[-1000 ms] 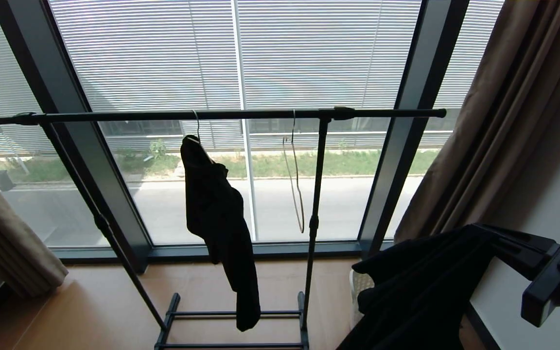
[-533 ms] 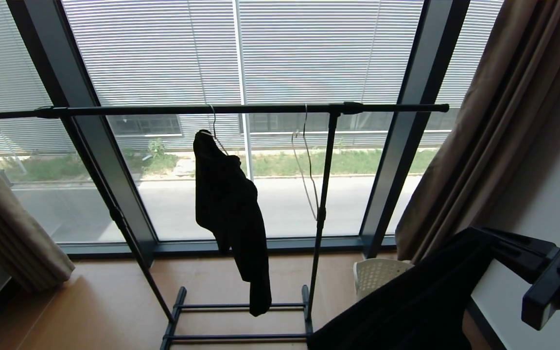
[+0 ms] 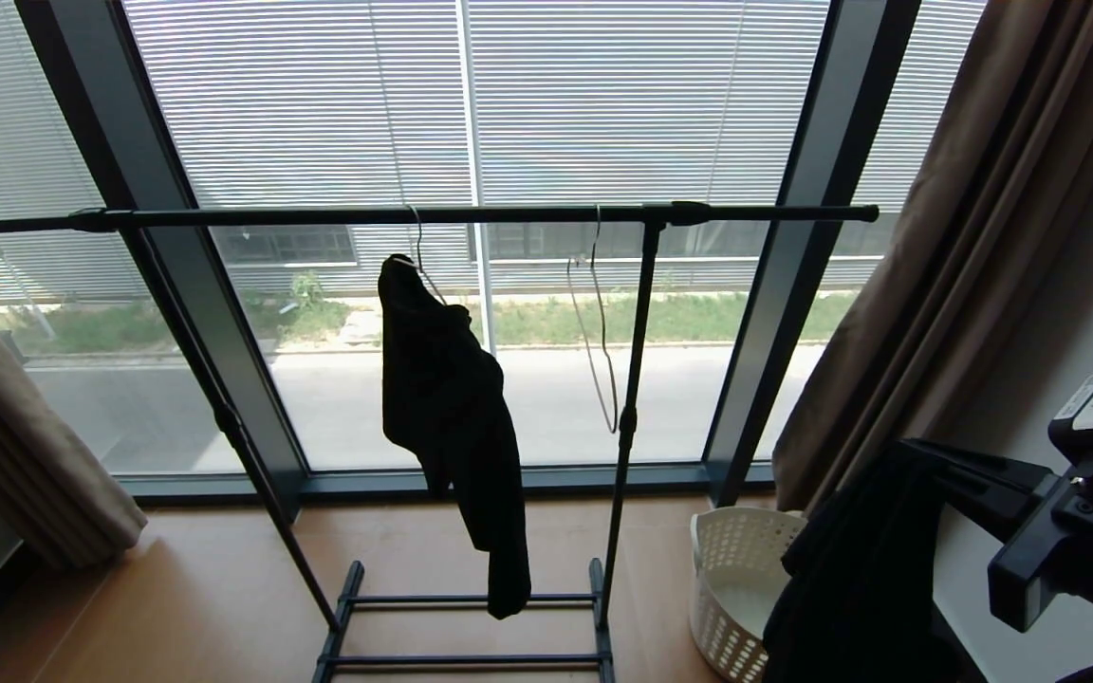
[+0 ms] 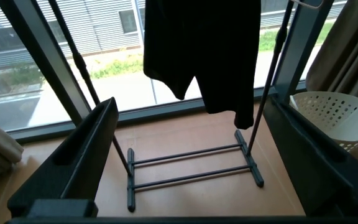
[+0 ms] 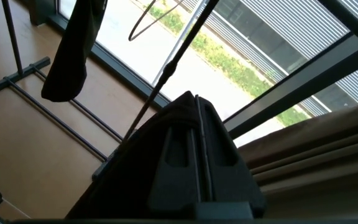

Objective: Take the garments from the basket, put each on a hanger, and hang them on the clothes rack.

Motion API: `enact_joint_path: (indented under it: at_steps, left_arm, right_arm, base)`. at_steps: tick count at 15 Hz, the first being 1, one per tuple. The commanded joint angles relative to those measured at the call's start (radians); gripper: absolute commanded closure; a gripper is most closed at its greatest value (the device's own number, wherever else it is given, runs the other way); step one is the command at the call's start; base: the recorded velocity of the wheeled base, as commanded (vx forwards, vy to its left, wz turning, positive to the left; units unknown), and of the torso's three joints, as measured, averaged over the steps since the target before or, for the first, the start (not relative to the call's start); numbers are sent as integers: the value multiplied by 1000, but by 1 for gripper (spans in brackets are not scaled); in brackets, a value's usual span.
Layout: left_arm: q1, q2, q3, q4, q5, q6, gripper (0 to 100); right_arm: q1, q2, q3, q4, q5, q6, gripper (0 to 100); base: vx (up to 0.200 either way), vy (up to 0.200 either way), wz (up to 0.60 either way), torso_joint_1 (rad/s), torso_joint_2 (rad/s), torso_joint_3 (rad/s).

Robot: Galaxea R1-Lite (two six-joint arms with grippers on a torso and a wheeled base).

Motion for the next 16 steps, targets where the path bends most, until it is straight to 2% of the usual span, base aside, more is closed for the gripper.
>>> enact_joint_path:
  at_steps: [1,3,4,5,7,9,11,12,14,15,16]
  left_arm:
    - [2,59,-1,1,2,2,0]
    - [2,121,-8,6,2,43,0]
    - [0,194,-33,3,-1,118,0]
    - [-3,256,-74,3,-14,135,0]
    - [-12,398,-171,1,-89,135,0]
    - [-32,601,-280,-2,-164,137,0]
    - [-143,751,-346,-11,-170,124,0]
    - [-276,879,-387,-53,-162,80,0]
    - [-420,1072,-447,-169,-116,-14,0]
    - [-505,1216,-484,-272,-43,-58,0]
    - [-555,1300,-498,-341,-6,-75,0]
  right_arm:
    - [18,53,-46,8,-9,53,100]
    - [74,79,-117,31,-63,136,100]
    - [81,147,-198,59,-120,173,100]
    - [81,191,-258,59,-140,174,100]
    - [81,242,-354,60,-144,180,100]
    - [110,280,-371,83,-144,260,100]
    - [120,306,-383,76,-144,266,100]
    - [122,311,-399,73,-144,268,100]
    - [120,331,-414,71,-144,294,100]
    - [120,352,-436,73,-164,323,100]
    - [120,360,-439,73,-180,328,100]
  base:
    - [0,0,0,0,0,0]
    - [0,0,0,0,0,0]
    - [0,0,0,0,0,0]
    - [0,0,0,0,0,0]
    - [0,0,0,0,0,0]
    - [0,0,0,0,0,0]
    - [0,0,0,0,0,0]
    - [0,0,0,0,0,0]
    - [0,0,0,0,0,0]
    - [0,0,0,0,0,0]
    - [0,0,0,0,0,0]
